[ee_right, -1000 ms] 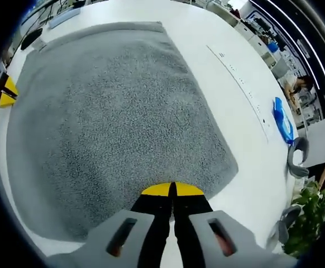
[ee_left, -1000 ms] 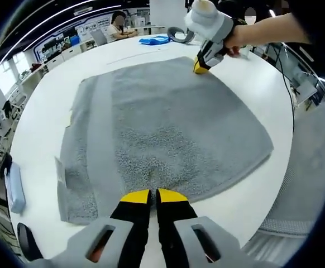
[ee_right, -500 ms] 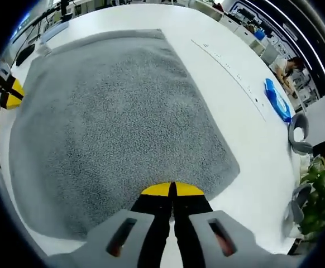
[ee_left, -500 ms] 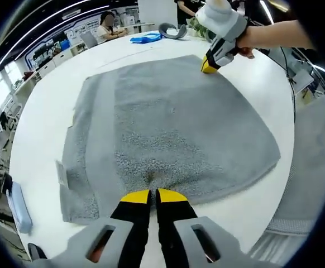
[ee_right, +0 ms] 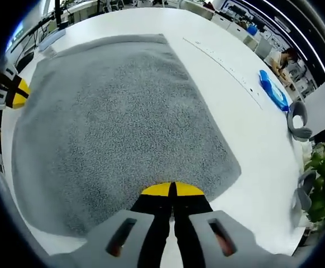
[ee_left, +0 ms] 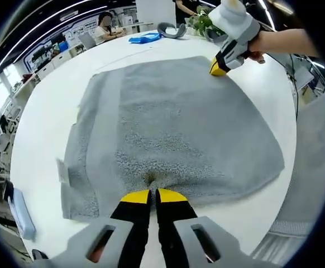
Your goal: Fold the towel on the table until its edges align and the towel forms a compact rectangular stack.
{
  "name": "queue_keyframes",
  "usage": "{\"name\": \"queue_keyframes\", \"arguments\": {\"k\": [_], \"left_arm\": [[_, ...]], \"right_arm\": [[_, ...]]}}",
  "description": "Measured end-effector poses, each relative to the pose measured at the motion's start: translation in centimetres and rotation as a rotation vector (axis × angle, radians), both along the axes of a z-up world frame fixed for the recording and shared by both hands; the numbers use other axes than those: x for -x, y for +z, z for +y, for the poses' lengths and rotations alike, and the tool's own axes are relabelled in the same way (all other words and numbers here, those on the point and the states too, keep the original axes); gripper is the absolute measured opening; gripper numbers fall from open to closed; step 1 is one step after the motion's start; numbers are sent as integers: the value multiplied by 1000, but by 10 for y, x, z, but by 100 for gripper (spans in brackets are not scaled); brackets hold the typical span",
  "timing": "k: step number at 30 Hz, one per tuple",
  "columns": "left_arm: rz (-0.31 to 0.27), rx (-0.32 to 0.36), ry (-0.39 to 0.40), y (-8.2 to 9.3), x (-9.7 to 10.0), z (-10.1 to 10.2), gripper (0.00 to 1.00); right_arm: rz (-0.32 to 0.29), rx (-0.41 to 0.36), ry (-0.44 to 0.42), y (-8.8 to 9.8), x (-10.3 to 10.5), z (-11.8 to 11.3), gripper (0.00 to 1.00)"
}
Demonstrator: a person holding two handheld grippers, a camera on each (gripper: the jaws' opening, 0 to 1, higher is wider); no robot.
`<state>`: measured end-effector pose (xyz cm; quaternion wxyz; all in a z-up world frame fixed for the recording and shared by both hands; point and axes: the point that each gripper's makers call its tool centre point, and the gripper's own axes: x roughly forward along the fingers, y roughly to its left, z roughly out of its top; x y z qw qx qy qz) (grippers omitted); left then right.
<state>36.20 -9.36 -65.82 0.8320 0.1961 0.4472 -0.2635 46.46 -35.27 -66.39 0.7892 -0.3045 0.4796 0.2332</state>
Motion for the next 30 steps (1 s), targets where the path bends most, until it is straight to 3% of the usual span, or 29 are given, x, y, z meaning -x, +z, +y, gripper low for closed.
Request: {"name": "queue_keyframes", "arguments": {"k": [12,30], "left_arm": [[12,-21,-13,0,-3,-1,4],[10,-21,-15,0,-4,-1,4]], "right_arm": [[-17,-23,-26,1,13,-6,0],[-31,-44,-46,0,15,-7,0]]}}
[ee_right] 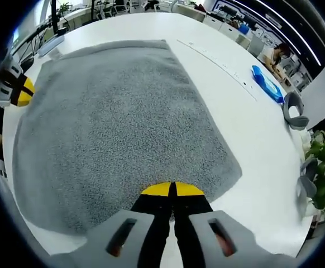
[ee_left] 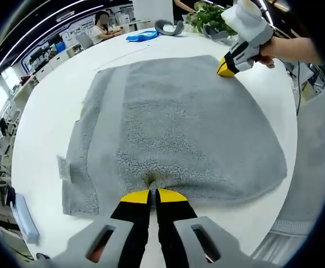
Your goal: Fold the towel on the table until its edges align and the towel forms a compact rectangular stack.
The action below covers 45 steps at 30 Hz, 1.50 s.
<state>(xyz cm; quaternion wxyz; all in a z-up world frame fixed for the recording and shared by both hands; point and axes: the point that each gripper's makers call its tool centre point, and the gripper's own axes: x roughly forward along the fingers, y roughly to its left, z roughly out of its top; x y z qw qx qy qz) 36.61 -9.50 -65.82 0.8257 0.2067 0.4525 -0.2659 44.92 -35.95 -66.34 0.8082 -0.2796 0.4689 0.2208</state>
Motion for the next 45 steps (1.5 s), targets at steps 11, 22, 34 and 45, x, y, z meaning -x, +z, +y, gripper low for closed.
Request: {"name": "queue_keyframes", "arguments": {"k": [11,22,34,45], "left_arm": [[-3,-1,0,-1,-1,0,3],[-1,-31,-8,0,-1,0,3],[-6,-25,-2,0,-2,-1,3],[-3,-19,-1,0,-2,-1,3]], "right_arm": [[-5,0,-5,0,0,0,0],[-11,-1,-10,0,1,1,0],[-18,-8,-18,1,3,0,0],[-18,-5,-19,0,2,-1,0]]}}
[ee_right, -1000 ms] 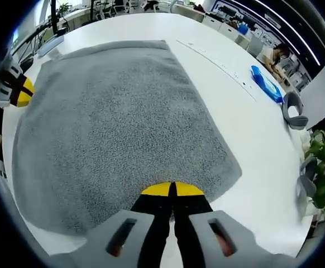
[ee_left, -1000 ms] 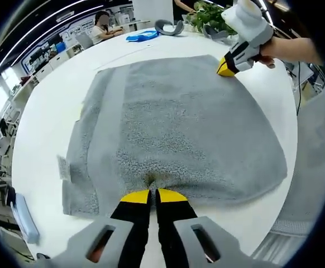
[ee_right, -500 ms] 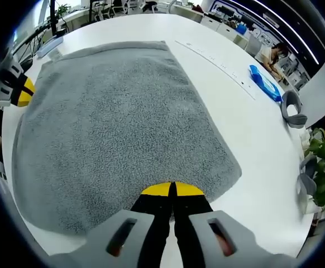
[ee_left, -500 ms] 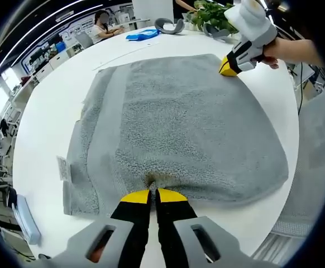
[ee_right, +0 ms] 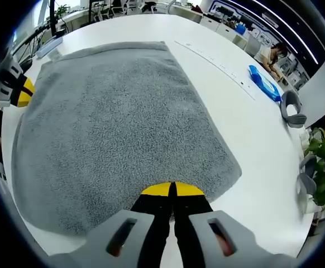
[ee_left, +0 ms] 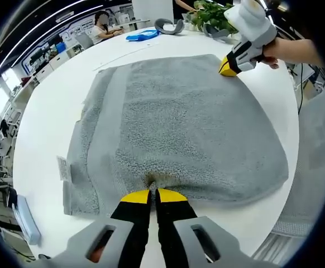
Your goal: Fold the towel on the table until its edges align and the towel forms a compact rectangular stack.
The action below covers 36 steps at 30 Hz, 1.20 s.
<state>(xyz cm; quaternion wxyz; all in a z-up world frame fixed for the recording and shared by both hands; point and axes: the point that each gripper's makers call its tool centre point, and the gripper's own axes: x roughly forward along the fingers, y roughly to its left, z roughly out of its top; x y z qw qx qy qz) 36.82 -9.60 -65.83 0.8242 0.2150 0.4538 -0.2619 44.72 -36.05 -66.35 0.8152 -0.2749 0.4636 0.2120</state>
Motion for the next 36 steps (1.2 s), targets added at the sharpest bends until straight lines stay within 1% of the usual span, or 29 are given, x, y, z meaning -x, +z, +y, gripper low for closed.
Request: {"name": "queue_keyframes", "arguments": {"k": [9,16,28,36], "left_arm": [[1,6,-8,0,-2,0,3],[25,0,-29,-1,-10,0,3],[38,-26,-63,-1,-21,0,3],[36,-61,-80,-1,-29,-1,3]], "right_arm": [[-1,1,-6,0,7,-2,0],[1,-19,-24,0,10,-4,0],[-7,-30,-35,0,16,-7,0],[-17,-53,-50,1,21,-8,0]]}}
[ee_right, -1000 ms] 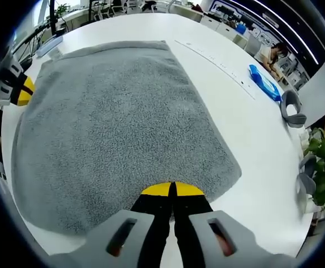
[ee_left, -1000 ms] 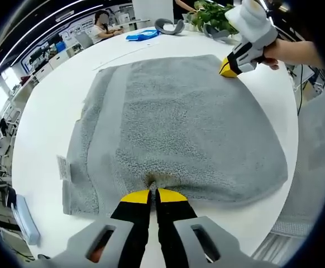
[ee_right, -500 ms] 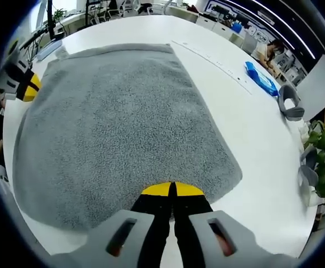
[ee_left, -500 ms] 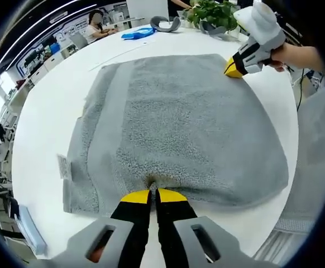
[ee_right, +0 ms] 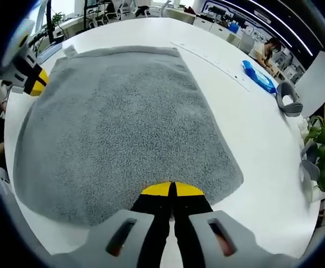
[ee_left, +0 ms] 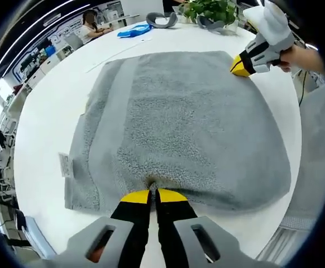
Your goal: Fold the towel on the table until its edges align and the towel forms a compact rectangular stack.
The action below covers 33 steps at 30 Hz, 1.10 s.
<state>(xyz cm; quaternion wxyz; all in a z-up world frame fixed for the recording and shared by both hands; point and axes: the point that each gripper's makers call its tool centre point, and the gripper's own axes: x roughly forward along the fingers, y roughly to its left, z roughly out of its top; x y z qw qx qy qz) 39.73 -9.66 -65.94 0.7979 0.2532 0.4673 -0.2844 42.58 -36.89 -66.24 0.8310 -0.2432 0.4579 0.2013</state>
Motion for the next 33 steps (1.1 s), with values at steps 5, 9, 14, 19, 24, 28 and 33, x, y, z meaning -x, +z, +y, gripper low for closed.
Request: {"name": "queue_keyframes", "arguments": {"k": [5,9,14,19,24,28,33], "left_arm": [[2,-4,-2,0,-4,1,3],[5,-11,-6,0,-5,1,3],[4,-12,-5,0,-6,1,3],[0,-16,-6,0,-8,2,3],[1,-16,-5,1,-9,2,3],[1,-13,-2,1,-11,3,3],[-2,-11,-2,1,-13,3,3]], "right_arm": [[-2,-11,-9,0,3,-1,0],[-3,-16,-14,0,5,-1,0],[-11,-23,-18,1,8,-1,0],[-16,-32,-26,0,9,-1,0],[-16,-39,-31,0,10,0,0],[-17,-42,-34,1,11,0,0],[-15,-46,-37,1,13,0,0]]}}
